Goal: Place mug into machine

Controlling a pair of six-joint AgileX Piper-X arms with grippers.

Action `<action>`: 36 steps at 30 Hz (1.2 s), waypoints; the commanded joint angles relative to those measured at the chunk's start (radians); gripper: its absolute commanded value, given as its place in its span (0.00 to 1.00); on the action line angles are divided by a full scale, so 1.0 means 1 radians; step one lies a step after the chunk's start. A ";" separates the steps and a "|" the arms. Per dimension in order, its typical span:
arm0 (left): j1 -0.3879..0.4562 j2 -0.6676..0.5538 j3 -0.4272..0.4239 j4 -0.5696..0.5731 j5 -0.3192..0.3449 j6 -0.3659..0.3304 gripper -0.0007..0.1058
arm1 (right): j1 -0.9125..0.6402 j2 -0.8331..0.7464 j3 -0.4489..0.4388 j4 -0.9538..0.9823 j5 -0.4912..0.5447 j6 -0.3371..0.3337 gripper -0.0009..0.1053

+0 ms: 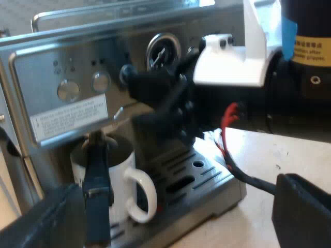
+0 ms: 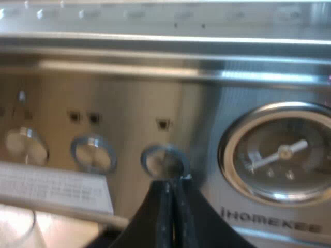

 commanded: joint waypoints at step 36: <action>0.000 0.316 -0.374 0.074 -0.222 -0.011 0.58 | -0.713 -0.736 -0.005 0.901 -0.294 -0.013 0.59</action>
